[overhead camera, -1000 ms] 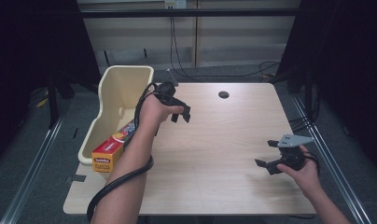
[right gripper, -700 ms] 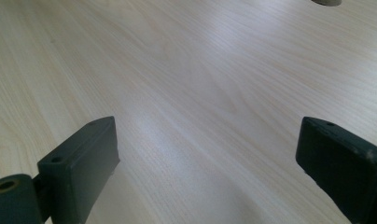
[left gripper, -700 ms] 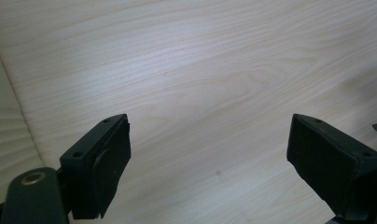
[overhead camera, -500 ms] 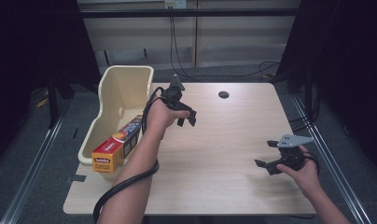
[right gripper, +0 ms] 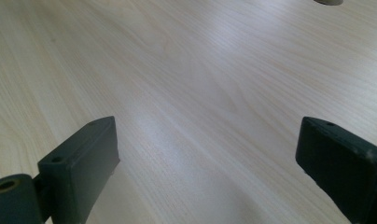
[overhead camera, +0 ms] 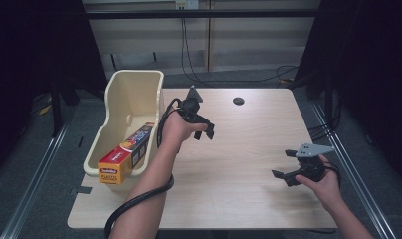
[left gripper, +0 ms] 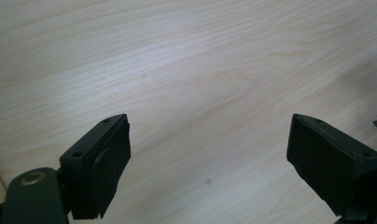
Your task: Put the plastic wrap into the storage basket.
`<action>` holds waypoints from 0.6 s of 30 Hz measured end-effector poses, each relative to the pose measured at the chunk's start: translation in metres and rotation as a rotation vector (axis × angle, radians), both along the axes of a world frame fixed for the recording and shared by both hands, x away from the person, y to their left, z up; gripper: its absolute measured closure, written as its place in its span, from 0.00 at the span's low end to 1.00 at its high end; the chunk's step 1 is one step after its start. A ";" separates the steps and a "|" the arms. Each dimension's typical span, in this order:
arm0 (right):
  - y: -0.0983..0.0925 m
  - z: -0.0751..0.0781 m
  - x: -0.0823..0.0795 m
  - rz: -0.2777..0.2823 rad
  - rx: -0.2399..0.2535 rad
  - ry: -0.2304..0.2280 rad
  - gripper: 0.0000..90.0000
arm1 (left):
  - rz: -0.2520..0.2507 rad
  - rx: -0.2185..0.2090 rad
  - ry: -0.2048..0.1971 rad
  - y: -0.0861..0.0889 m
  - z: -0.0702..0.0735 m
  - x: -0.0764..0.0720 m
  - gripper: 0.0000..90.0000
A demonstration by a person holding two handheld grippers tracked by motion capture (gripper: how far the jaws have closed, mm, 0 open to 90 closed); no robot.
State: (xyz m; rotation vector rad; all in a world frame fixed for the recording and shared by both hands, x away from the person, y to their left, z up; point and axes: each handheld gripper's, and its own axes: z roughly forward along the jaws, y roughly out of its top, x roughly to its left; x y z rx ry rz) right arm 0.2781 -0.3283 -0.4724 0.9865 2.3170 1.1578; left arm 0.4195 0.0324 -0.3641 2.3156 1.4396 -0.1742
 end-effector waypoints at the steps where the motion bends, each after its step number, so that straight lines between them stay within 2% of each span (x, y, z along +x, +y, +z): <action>1: 0.000 0.000 0.000 0.001 0.001 0.003 0.06 | -0.007 0.006 -0.004 0.000 -0.001 0.000 0.15; 4: 0.000 0.000 0.000 0.002 0.002 0.000 0.06 | -0.019 0.023 -0.015 -0.003 -0.005 -0.002 0.15; 9: 0.000 0.000 0.000 0.003 0.002 0.000 0.06 | -0.033 0.020 -0.015 -0.006 -0.009 -0.004 0.15; 11: 0.000 0.000 0.000 0.004 0.002 0.000 0.06 | -0.031 -0.002 -0.014 -0.009 -0.012 -0.006 0.15; 15: 0.001 0.000 -0.001 0.006 0.003 0.006 0.06 | -0.055 0.020 -0.028 -0.012 -0.016 -0.008 0.15; 18: 0.000 0.000 0.000 0.005 0.003 0.007 0.06 | -0.066 0.008 -0.027 -0.015 -0.020 -0.011 0.15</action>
